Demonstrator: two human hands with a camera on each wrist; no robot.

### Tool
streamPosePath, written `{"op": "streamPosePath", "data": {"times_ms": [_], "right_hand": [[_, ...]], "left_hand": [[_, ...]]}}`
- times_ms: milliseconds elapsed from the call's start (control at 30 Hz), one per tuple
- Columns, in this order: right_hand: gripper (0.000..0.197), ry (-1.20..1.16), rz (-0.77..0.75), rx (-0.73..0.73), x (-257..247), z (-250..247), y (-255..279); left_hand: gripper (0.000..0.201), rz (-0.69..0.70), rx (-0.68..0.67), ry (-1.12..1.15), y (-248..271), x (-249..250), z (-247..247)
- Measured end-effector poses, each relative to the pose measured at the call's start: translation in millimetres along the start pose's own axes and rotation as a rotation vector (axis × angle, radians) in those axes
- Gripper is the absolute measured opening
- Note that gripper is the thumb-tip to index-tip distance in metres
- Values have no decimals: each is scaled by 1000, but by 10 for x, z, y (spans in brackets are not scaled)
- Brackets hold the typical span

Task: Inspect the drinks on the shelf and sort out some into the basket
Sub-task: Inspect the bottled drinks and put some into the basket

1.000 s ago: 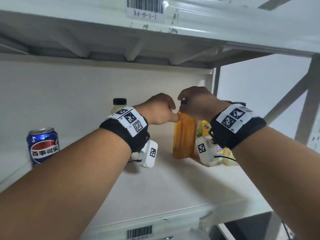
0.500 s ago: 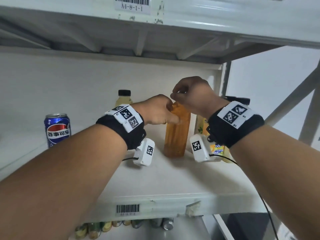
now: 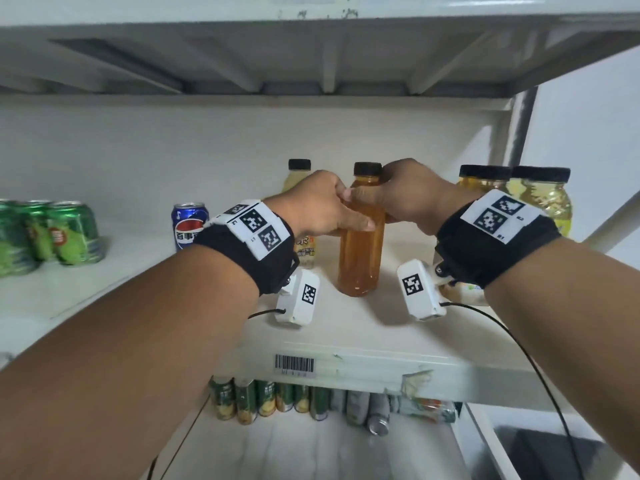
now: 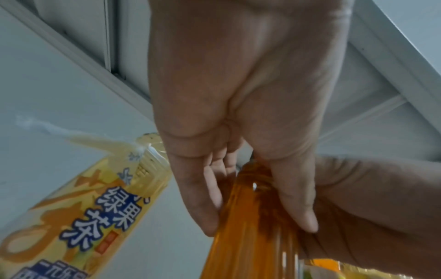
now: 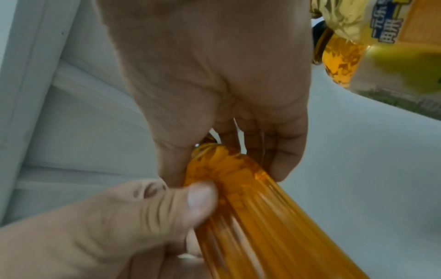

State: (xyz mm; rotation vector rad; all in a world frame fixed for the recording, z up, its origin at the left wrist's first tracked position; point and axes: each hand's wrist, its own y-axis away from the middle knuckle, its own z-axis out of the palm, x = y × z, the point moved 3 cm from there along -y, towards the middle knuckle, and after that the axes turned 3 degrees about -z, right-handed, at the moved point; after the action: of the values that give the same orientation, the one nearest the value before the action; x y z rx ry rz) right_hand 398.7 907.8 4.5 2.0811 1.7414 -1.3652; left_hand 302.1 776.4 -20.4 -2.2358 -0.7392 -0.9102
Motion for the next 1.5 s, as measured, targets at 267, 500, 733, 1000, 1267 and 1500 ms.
{"op": "streamPosePath", "data": {"times_ms": [267, 500, 733, 1000, 1267, 1500], "right_hand": [[26, -203, -151, -38, -4, 21, 112], [79, 10, -162, -56, 9, 94, 63], [49, -153, -136, -51, -3, 153, -39], [49, 24, -164, 45, -62, 106, -110], [50, 332, -226, 144, -177, 138, -308], [25, 440, -234, 161, -236, 180, -507]], "left_hand": [[48, -12, -120, -70, 73, -7, -43], [46, 6, -268, -56, 188, -127, -25], [45, -70, -184, 11, 161, -190, -128], [44, -1, -144, -117, 46, -139, -230], [27, 51, -85, -204, -202, -139, -467], [17, 258, 228, -436, -426, 82, -829]]}}
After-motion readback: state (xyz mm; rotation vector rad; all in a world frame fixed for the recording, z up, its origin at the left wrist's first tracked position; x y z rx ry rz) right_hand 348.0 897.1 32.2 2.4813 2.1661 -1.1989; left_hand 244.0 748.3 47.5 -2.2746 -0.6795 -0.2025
